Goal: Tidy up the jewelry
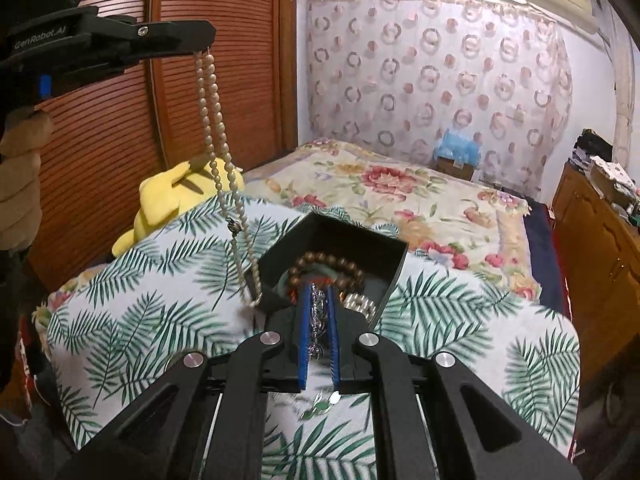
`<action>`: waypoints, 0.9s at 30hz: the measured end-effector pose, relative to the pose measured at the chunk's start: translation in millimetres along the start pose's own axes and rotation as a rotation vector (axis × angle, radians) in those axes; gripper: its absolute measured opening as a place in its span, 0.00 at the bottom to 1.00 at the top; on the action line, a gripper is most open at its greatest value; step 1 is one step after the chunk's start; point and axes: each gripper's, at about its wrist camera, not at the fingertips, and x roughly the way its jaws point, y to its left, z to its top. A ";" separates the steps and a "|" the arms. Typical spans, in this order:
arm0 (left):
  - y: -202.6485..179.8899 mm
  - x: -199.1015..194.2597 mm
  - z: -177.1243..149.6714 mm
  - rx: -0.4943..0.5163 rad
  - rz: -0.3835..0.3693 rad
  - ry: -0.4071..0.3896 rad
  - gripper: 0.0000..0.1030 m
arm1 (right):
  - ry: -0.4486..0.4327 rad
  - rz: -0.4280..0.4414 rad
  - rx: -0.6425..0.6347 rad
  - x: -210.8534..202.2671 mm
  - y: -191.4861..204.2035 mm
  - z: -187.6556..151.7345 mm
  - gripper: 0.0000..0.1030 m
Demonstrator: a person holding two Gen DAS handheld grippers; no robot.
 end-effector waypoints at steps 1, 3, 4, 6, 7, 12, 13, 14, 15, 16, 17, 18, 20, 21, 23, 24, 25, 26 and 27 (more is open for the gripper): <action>1.2 3.4 4.5 -0.002 -0.001 0.001 0.04 | -0.002 0.002 0.000 2.0 -2.3 4.2 0.09; 2.9 8.8 11.0 0.000 -0.002 0.004 0.04 | -0.003 0.004 -0.002 6.4 -6.4 11.7 0.09; 3.8 11.9 13.7 0.000 -0.003 0.006 0.04 | -0.004 0.004 -0.003 10.0 -10.1 17.2 0.09; 4.7 19.5 21.2 0.004 -0.003 0.013 0.04 | -0.004 0.007 -0.003 15.8 -14.3 23.3 0.09; 5.5 23.1 24.1 0.007 -0.003 0.016 0.04 | -0.003 0.008 -0.001 21.3 -18.2 28.1 0.09; 6.5 39.8 40.7 0.013 -0.005 0.024 0.04 | 0.001 0.017 0.011 40.0 -32.3 39.4 0.09; 8.5 44.4 42.7 0.011 -0.006 0.028 0.04 | -0.001 0.020 0.021 45.5 -36.4 41.4 0.09; 9.2 47.2 43.0 0.010 -0.007 0.032 0.04 | -0.002 0.021 0.026 48.3 -39.0 42.4 0.09; 11.0 51.6 43.0 0.009 -0.007 0.038 0.04 | -0.003 0.023 0.035 53.9 -42.4 42.6 0.09; 12.7 56.4 42.1 0.008 -0.008 0.047 0.04 | -0.003 0.023 0.043 58.9 -45.0 42.4 0.09; 15.7 63.1 39.9 0.004 -0.007 0.059 0.04 | -0.003 0.024 0.049 63.6 -47.3 42.3 0.09; 18.5 69.1 37.5 -0.002 -0.008 0.072 0.04 | -0.001 0.027 0.055 68.9 -49.0 42.0 0.09; 25.3 82.6 28.8 -0.016 -0.007 0.103 0.04 | 0.004 0.036 0.068 81.3 -52.1 39.4 0.09; 28.8 89.8 23.6 -0.023 -0.006 0.119 0.04 | 0.006 0.038 0.069 86.3 -52.3 38.0 0.09; 33.7 99.5 14.7 -0.034 -0.007 0.146 0.04 | 0.015 0.041 0.068 97.1 -51.5 34.3 0.09; 35.8 104.3 9.7 -0.037 -0.008 0.160 0.04 | 0.019 0.044 0.069 101.2 -50.9 32.3 0.09; 37.0 108.2 4.5 -0.039 -0.009 0.174 0.04 | 0.025 0.048 0.069 105.8 -50.3 29.9 0.09; 39.2 113.1 -2.7 -0.042 -0.008 0.192 0.04 | 0.034 0.053 0.068 109.5 -49.8 27.9 0.09; 40.6 116.8 -8.6 -0.045 -0.010 0.207 0.04 | 0.041 0.057 0.066 112.4 -49.3 25.8 0.09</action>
